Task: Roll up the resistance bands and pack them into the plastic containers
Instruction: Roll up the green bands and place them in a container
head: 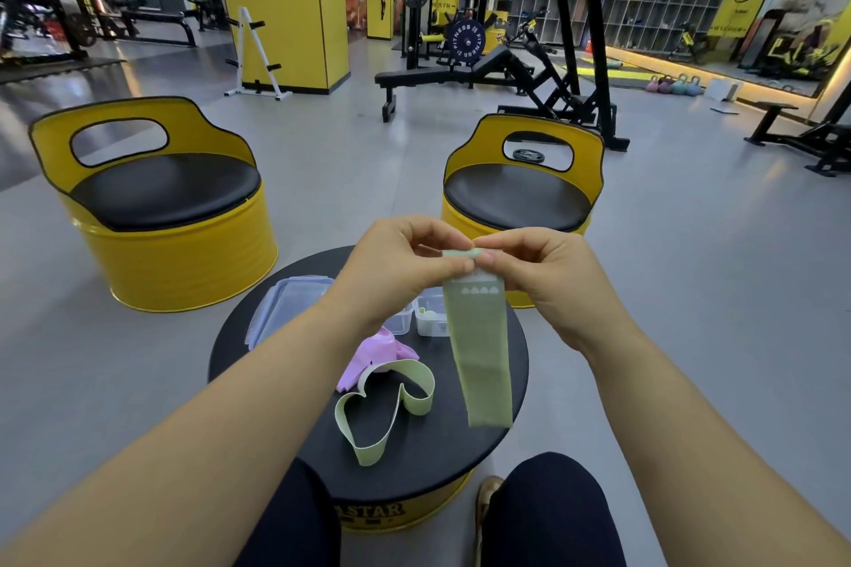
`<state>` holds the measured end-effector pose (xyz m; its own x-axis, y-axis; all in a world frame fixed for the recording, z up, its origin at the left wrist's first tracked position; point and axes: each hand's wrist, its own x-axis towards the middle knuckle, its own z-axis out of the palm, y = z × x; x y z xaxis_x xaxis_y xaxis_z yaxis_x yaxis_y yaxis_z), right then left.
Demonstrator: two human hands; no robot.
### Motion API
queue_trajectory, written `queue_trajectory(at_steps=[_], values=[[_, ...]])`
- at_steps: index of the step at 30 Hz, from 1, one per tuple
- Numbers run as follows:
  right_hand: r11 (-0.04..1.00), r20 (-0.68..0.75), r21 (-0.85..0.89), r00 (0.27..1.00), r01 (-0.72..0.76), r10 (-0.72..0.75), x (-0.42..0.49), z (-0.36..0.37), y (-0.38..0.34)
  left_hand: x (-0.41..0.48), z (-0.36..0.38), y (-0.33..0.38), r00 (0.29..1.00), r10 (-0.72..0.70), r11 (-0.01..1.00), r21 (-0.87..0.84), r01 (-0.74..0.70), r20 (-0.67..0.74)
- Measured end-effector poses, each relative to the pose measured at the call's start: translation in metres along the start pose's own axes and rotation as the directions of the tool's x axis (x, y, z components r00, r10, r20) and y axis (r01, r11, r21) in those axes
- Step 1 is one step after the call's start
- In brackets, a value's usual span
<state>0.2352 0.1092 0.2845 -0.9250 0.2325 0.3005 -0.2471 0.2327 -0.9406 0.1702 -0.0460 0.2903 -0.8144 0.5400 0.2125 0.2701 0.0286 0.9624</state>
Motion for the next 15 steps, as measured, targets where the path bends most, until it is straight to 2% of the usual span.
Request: queue_trajectory(at_steps=[7, 15], values=[[1.000, 0.002, -0.002, 1.000, 0.001, -0.001, -0.0003, -0.0024, 0.0005, -0.0015, -0.0033, -0.0003, 0.997, -0.067, 0.998, -0.015, 0.068, 0.043], [0.999, 0.018, 0.042, 0.999, -0.033, 0.032, 0.0018, -0.0010, 0.0016, -0.0010, -0.0006, -0.0028, 0.998, 0.021, 1.000, 0.006, -0.021, -0.066]])
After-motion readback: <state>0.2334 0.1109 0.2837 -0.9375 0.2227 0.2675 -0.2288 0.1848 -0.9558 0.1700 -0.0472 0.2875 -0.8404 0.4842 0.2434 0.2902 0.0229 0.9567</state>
